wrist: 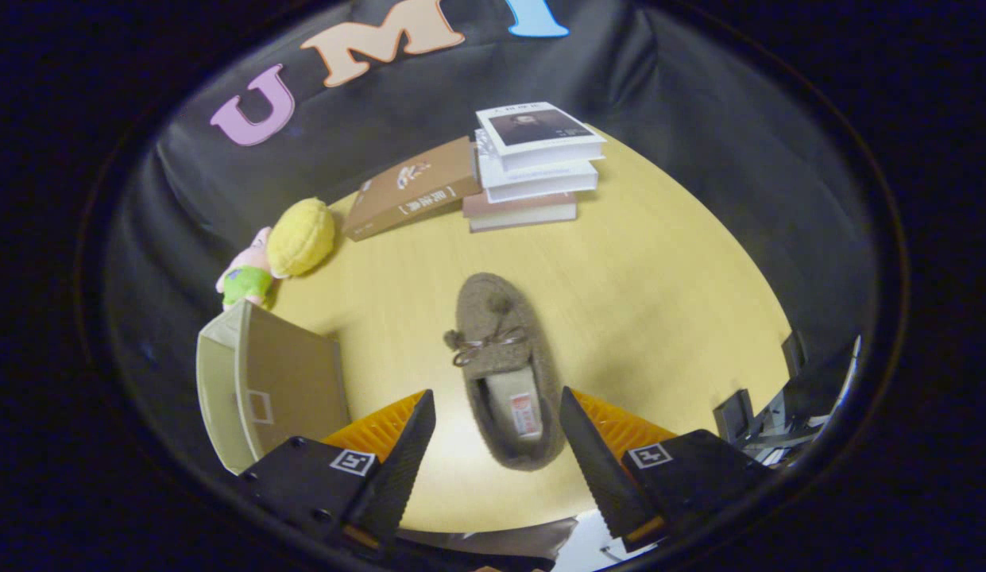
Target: Open the storage box then place both shoes into the box .Put the left shoe in first, then the right shoe, with the right side of both shoes facing outward in a uniform manner.
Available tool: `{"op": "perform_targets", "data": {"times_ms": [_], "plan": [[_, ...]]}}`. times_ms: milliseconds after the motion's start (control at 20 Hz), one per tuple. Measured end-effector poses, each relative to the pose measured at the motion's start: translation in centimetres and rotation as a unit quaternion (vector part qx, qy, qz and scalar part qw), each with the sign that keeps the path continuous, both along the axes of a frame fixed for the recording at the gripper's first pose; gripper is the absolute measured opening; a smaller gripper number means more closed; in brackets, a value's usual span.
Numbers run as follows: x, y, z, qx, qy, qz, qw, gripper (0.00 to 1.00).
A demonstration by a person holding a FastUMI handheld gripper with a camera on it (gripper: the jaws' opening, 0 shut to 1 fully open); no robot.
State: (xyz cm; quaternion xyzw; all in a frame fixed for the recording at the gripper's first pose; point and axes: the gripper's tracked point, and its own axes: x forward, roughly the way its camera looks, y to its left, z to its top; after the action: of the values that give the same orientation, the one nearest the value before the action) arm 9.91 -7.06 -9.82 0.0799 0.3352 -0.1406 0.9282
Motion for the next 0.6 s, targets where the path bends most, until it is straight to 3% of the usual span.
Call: {"op": "perform_targets", "data": {"times_ms": [400,600], "plan": [[2.2,-3.2,-5.2,-0.017,0.072,0.018,0.997,0.94],[2.2,-5.0,-6.3,-0.055,0.097,0.028,0.993,0.70]]}}
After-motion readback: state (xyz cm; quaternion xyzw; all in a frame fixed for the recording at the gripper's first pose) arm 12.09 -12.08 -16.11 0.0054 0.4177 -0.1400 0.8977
